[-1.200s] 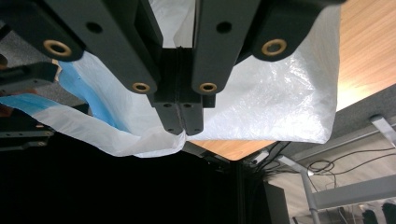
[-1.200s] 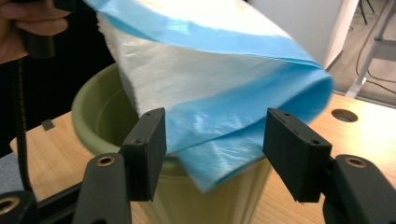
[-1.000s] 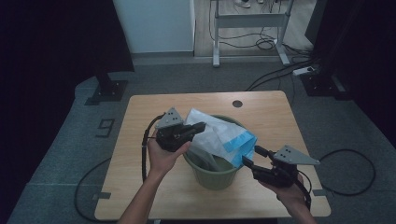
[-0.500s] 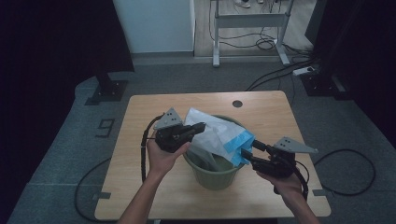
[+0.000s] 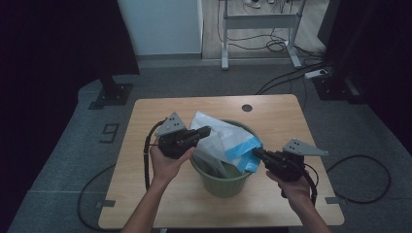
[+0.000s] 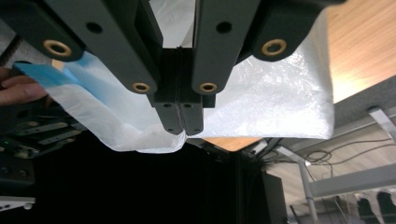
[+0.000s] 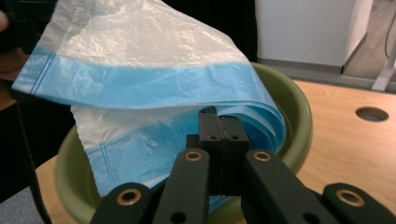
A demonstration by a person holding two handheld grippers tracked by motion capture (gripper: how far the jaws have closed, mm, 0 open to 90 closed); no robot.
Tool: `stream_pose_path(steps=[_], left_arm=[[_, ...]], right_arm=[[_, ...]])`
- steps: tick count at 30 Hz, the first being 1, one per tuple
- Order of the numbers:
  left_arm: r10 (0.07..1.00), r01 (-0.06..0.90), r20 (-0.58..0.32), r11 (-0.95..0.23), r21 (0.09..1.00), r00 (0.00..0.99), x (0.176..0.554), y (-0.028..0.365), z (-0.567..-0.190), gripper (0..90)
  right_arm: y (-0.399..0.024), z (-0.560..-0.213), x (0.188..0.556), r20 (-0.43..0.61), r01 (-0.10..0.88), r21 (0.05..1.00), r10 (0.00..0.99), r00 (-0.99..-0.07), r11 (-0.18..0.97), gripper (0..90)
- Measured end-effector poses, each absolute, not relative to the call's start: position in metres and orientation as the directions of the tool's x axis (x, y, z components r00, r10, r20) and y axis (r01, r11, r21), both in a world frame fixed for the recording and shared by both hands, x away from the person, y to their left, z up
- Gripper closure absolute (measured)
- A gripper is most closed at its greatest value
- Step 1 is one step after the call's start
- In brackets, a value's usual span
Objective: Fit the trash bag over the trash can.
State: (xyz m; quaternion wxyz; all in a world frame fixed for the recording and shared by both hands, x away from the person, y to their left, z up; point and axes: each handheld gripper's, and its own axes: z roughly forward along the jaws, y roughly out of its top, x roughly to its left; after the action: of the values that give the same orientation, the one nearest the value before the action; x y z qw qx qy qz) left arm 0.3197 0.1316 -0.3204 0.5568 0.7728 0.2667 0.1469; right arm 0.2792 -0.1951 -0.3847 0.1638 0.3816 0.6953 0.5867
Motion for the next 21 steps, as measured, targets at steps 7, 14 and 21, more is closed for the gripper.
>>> stream_pose_path(steps=[7,14,21], left_arm=[[0.604,0.24,-0.079,-0.191,0.952,0.793,0.318,0.146,-0.318,90.0],[0.625,0.236,-0.096,-0.146,0.961,0.775,0.317,0.157,-0.314,90.0],[0.63,0.228,-0.107,-0.114,0.967,0.77,0.317,0.163,-0.311,90.0]], right_arm=[[-0.205,-0.377,0.27,0.163,0.287,0.956,0.709,-0.686,0.058,89.3],[-0.221,-0.37,0.261,0.118,0.244,0.967,0.716,-0.688,0.076,89.3],[-0.236,-0.36,0.26,0.09,0.227,0.97,0.742,-0.664,0.085,89.3]])
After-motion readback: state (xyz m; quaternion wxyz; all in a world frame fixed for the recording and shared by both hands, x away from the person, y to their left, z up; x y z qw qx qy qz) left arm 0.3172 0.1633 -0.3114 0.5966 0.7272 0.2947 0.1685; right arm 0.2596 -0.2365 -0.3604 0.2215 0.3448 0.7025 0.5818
